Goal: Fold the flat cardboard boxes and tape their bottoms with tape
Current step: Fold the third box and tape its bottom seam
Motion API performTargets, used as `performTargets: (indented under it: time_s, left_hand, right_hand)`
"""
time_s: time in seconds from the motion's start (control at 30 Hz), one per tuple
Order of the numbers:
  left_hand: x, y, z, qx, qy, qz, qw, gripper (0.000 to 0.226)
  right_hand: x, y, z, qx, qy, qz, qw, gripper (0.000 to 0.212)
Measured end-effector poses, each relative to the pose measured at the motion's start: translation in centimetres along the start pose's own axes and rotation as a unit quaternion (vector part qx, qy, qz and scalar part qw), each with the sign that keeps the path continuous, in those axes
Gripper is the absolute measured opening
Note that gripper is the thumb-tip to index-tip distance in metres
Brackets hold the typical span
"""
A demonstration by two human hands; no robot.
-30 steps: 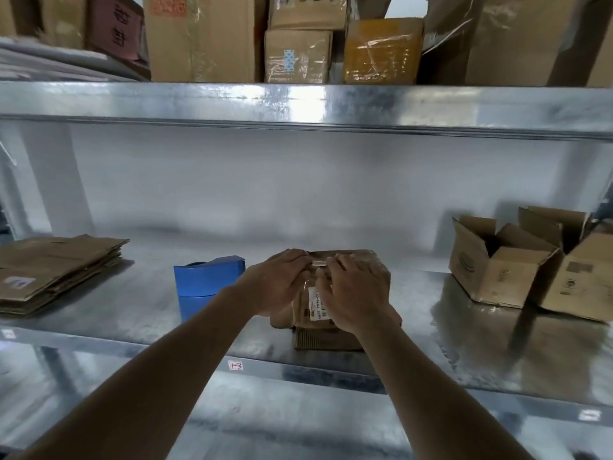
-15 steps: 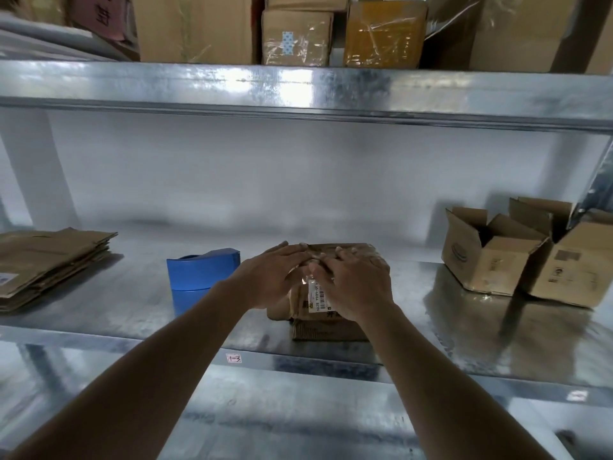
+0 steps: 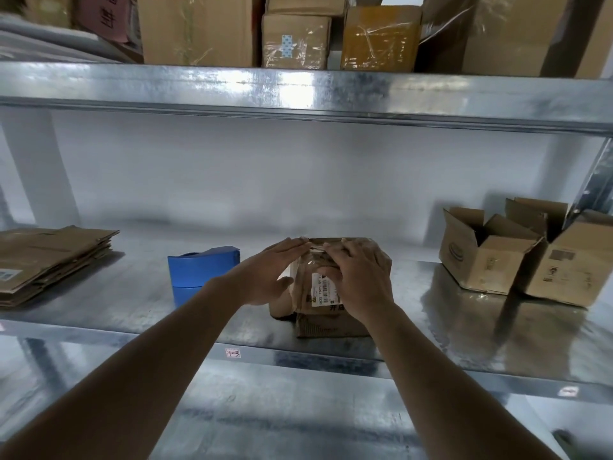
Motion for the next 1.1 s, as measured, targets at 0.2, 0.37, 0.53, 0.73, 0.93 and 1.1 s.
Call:
performTargets:
  time_s: [0.2, 0.37, 0.53, 0.73, 0.93, 1.1]
  left_hand:
    - [-1.4, 0.4, -0.9, -0.051, -0.038, 0.052, 0.997, 0.067]
    - [-2.4, 0.8, -0.5, -0.07, -0.048, 0.095, 0.992, 0.065]
    - [-2.8, 1.2, -0.7, -0.085, -0.049, 0.106, 0.99, 0.059]
    - [-2.7, 1.0, -0.4, -0.091, -0.028, 0.101, 0.99, 0.045]
    - [-2.1, 1.3, 0.3, -0.096, 0.004, 0.058, 0.994, 0.055]
    - [-0.8, 1.9, 1.4, -0.041, 0.019, 0.012, 0.999, 0.065]
  right_hand:
    - [-2.0, -0.4, -1.5, -0.095, 0.037, 0.03, 0.994, 0.037]
    - [-2.1, -2.6, -2.7, -0.218, 0.116, 0.047, 0.968, 0.029]
    - [0.4, -3.6, -2.6, -0.258, 0.17, -0.077, 0.948, 0.022]
    - [0.3, -3.4, -1.9, -0.221, 0.16, -0.085, 0.958, 0.026]
    - [0.5, -3.4, -1.9, -0.205, 0.112, -0.076, 0.969, 0.028]
    - [0.4, -3.9, -2.0, -0.178, 0.118, -0.1, 0.972, 0.024]
Point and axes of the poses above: each hand's wrist, its own y-axis towards the middle knuckle, its own z-axis out of the palm, x = y × z, the point moved 8 cm from there along y, towards the middle knuckle, and after that the axes turned 5 degrees about z, right-handed, at the moved point
